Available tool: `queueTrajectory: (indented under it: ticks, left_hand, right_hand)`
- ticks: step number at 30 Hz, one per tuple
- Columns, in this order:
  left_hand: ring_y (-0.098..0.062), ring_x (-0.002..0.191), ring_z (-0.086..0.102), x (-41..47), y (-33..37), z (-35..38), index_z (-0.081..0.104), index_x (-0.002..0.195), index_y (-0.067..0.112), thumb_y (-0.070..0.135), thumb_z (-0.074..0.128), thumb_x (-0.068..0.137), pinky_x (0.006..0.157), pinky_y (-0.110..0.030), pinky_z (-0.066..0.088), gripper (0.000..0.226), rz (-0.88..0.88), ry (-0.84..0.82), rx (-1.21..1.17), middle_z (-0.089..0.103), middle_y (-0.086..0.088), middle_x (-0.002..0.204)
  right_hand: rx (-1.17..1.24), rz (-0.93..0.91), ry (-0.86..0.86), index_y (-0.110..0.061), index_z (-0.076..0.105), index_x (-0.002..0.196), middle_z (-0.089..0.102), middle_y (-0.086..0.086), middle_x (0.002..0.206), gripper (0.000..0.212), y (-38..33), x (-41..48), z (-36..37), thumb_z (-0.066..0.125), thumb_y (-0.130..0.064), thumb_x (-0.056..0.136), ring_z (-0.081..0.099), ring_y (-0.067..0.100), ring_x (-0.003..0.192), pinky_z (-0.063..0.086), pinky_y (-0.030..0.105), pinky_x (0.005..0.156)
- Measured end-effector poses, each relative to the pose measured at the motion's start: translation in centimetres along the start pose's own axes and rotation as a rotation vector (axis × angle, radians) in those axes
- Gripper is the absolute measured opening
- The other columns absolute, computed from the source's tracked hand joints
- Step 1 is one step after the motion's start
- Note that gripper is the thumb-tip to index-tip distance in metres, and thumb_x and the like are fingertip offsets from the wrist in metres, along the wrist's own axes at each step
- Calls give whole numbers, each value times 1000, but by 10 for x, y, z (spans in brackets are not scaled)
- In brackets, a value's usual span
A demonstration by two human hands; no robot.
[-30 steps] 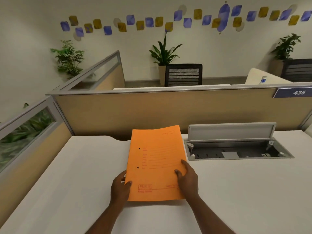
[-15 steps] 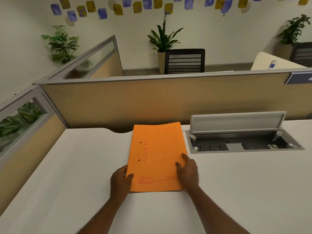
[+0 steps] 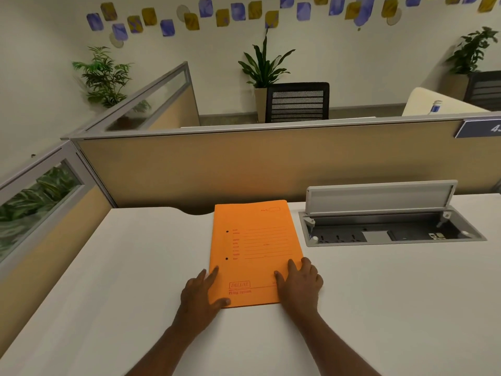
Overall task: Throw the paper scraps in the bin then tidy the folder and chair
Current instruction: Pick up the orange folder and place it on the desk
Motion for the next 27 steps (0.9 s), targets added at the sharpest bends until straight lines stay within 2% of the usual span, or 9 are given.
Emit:
queueTrajectory:
  ticks: [3, 6, 17, 27]
  left_hand:
    - [-23, 137, 31, -3, -2, 10, 24, 147, 26, 58, 52, 85, 115, -38, 26, 75, 58, -54, 129, 21, -2, 158]
    - [-23, 138, 29, -1, -3, 13, 27, 147, 27, 56, 45, 89, 115, -35, 25, 67, 57, -60, 192, 15, -2, 160]
    - [-23, 138, 25, 16, -6, 15, 28, 145, 34, 57, 42, 91, 111, -37, 29, 61, 34, -68, 242, 14, 2, 160]
    - [-23, 137, 29, 22, -9, 14, 34, 143, 34, 58, 47, 87, 110, -41, 27, 62, 12, -40, 168, 20, 3, 159]
  right_hand:
    - [3, -40, -47, -22, 31, 148, 26, 13, 156, 65, 1, -14, 13, 28, -62, 96, 20, 31, 145, 12, 46, 120]
    - [0, -58, -76, -20, 17, 154, 13, 14, 162, 68, 1, -18, 18, 22, -59, 98, 6, 31, 151, 0, 47, 122]
    - [-7, -61, -28, -20, 15, 154, 15, 15, 162, 67, -2, -13, 25, 15, -57, 99, 5, 33, 151, 0, 52, 121]
    - [-31, -57, -66, -24, -4, 155, -3, 10, 165, 70, -1, -7, 30, 7, -61, 96, -9, 29, 151, -6, 52, 121]
Point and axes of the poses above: each hand's wrist, its own x-axis towards the middle knuckle, its own z-axis out of the palm, y = z × x, the point moved 8 cm from there along x, towards the middle knuckle
